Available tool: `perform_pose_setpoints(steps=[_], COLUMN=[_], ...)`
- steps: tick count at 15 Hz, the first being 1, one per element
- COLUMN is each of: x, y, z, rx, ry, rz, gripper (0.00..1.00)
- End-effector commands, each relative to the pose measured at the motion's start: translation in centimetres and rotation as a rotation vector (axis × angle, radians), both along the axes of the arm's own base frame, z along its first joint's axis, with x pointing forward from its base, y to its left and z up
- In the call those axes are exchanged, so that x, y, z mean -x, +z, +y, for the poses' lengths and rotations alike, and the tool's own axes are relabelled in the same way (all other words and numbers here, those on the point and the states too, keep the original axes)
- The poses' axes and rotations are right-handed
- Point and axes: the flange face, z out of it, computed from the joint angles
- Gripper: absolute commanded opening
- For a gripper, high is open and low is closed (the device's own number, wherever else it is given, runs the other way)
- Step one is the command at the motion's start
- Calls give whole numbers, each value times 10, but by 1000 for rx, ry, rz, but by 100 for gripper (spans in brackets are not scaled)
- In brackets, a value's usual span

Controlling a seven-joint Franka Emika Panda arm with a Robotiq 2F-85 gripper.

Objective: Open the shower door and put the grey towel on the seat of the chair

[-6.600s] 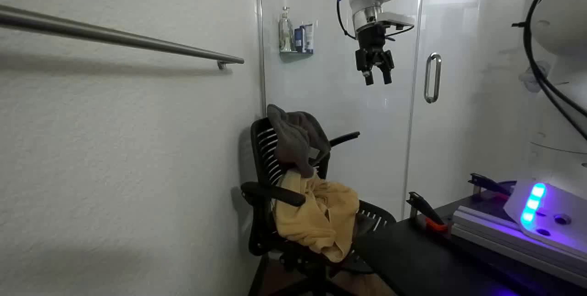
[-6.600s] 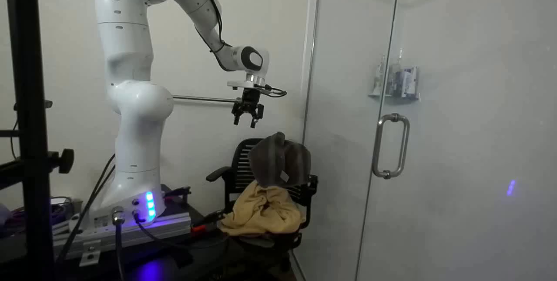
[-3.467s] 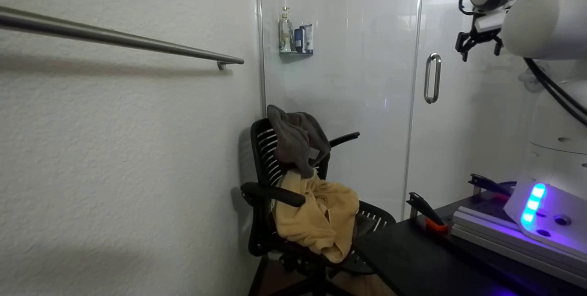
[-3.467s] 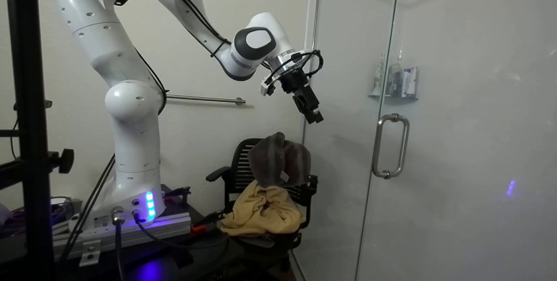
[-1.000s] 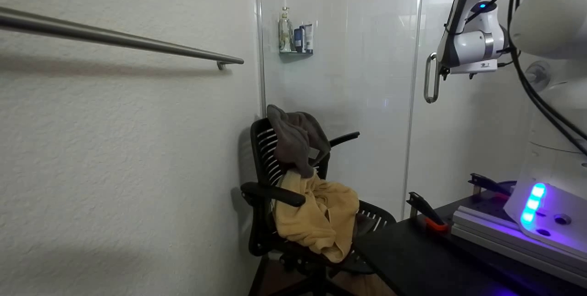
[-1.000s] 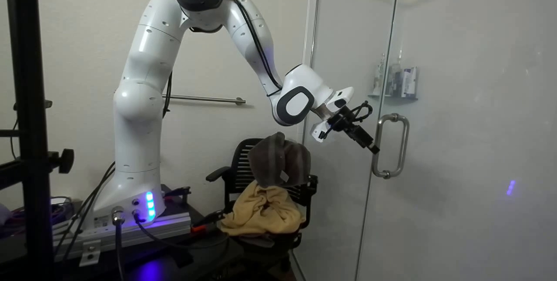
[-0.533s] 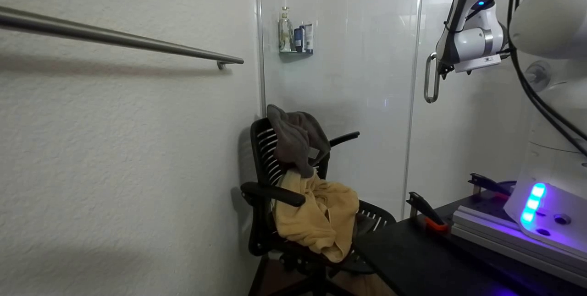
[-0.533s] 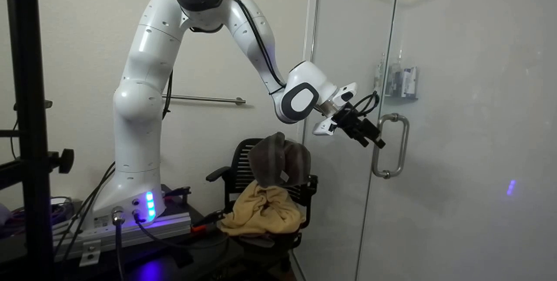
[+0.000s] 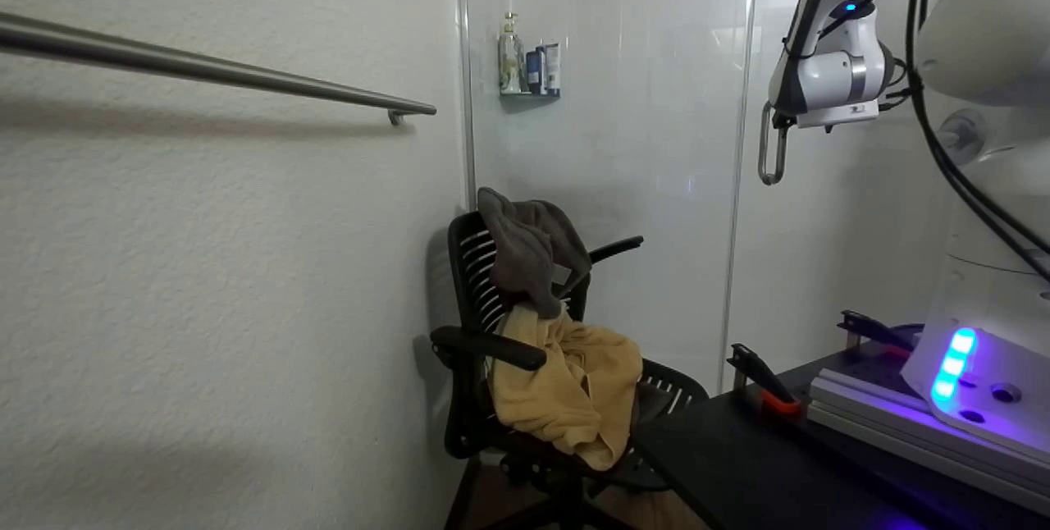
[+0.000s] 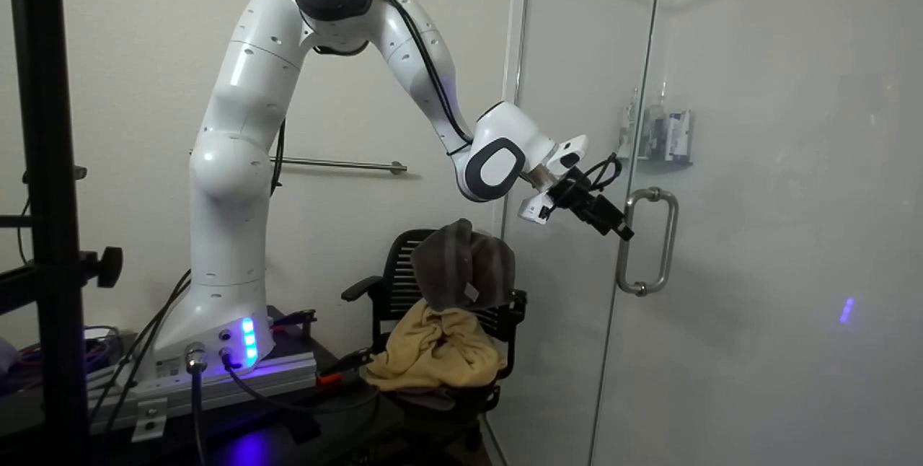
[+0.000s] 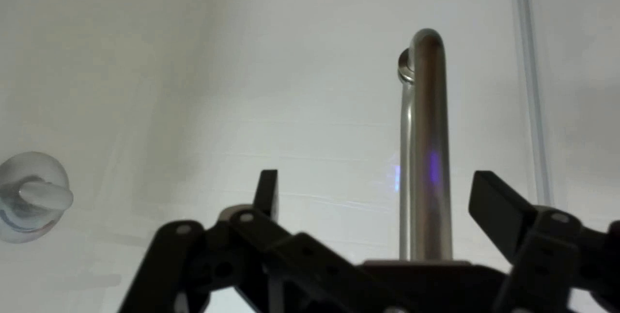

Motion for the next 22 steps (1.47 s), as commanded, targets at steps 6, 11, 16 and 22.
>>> perform_pose_setpoints(steps=[6, 11, 16, 22], x=[-35, -38, -48, -60], y=[-6, 0, 8, 8], z=[10, -6, -9, -2], rx=[11, 40, 64, 71], ry=[-10, -38, -30, -6], rz=[-22, -41, -55, -58], gripper=[100, 100, 69, 27])
